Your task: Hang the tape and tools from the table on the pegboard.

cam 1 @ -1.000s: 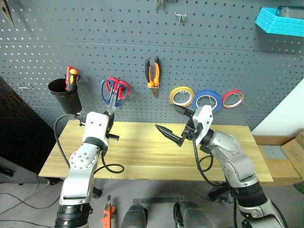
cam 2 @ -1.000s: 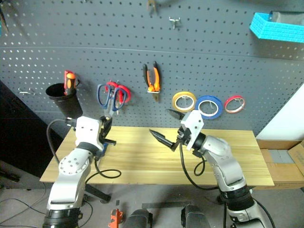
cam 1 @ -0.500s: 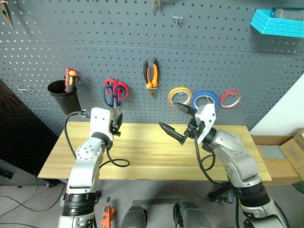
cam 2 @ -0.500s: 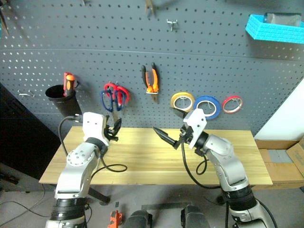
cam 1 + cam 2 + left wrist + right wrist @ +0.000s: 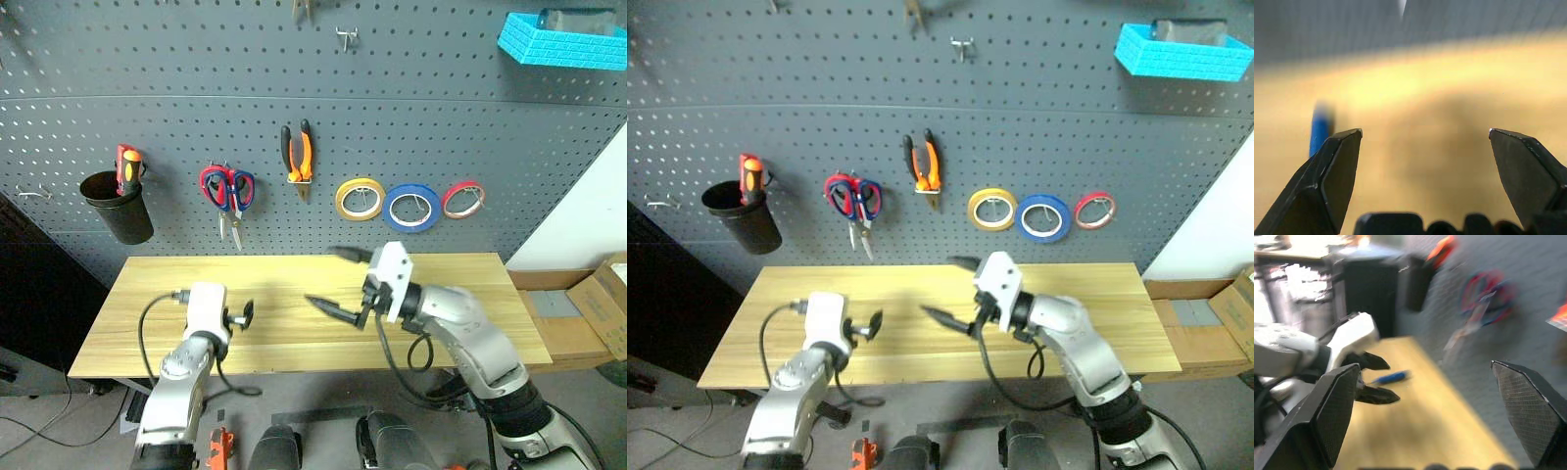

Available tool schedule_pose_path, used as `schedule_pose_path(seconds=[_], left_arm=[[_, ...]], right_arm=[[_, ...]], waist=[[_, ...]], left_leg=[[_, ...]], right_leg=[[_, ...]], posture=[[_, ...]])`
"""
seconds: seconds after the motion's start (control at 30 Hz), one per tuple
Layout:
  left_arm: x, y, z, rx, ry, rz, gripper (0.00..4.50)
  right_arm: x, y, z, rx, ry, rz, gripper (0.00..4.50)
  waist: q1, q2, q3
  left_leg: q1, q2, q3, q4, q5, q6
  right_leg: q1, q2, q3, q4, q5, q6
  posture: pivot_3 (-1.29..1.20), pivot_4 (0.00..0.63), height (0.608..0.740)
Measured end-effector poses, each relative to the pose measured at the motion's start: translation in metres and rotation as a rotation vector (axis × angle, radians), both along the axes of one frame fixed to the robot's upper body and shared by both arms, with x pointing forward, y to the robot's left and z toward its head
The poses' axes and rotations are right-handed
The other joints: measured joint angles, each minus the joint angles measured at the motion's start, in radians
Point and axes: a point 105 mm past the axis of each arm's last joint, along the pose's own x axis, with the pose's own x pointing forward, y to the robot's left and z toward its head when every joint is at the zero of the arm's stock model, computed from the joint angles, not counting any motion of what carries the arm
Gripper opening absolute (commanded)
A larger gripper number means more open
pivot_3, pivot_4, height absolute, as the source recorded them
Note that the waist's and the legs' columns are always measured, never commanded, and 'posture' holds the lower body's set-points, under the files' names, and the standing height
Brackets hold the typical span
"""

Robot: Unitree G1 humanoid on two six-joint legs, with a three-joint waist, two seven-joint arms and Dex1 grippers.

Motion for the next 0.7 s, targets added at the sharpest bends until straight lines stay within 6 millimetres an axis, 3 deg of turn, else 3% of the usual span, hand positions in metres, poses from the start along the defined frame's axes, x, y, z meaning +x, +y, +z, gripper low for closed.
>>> schedule_pose_path(seconds=[0.13,0.37,0.47,0.7], left_arm=[[0.005,0.042,0.013,0.043,0.004,0.058,4.43],[0.048,0.068,0.047,0.039,-0.009,0.021,4.43],[0.064,0.071,0.052,0.007,0.006,0.011,4.43],[0.076,0.073,0.040,-0.119,0.098,0.074,4.43]], right_arm=[[-0.001,0.032,-0.002,-0.053,0.005,0.060,4.50],[0.007,0.068,0.020,-0.034,0.016,0.069,4.50],[0.018,0.066,0.018,-0.051,0.032,0.020,4.50],[0.027,0.054,0.008,-0.104,0.057,-0.034,4.50]], waist=[[0.002,0.005,0.038],[0.006,0.007,0.091],[0.006,0.005,0.104],[-0.004,-0.001,0.135]], left_leg=[[-0.002,0.009,0.000,-0.001,0.000,0.000],[-0.016,0.010,0.002,-0.006,-0.001,-0.002],[-0.028,0.011,0.002,-0.006,-0.002,-0.004],[-0.042,0.011,0.001,-0.003,-0.005,-0.007]], right_leg=[[-0.003,0.003,-0.003,0.000,-0.002,-0.003],[-0.019,0.003,-0.004,0.003,-0.001,-0.003],[-0.029,0.001,-0.006,0.003,0.002,-0.008],[-0.042,-0.005,-0.008,0.003,0.002,-0.007]], posture=[[0.04,0.273,0.740],[0.02,0.353,0.740],[0.02,0.368,0.740],[0.01,0.389,0.740]])
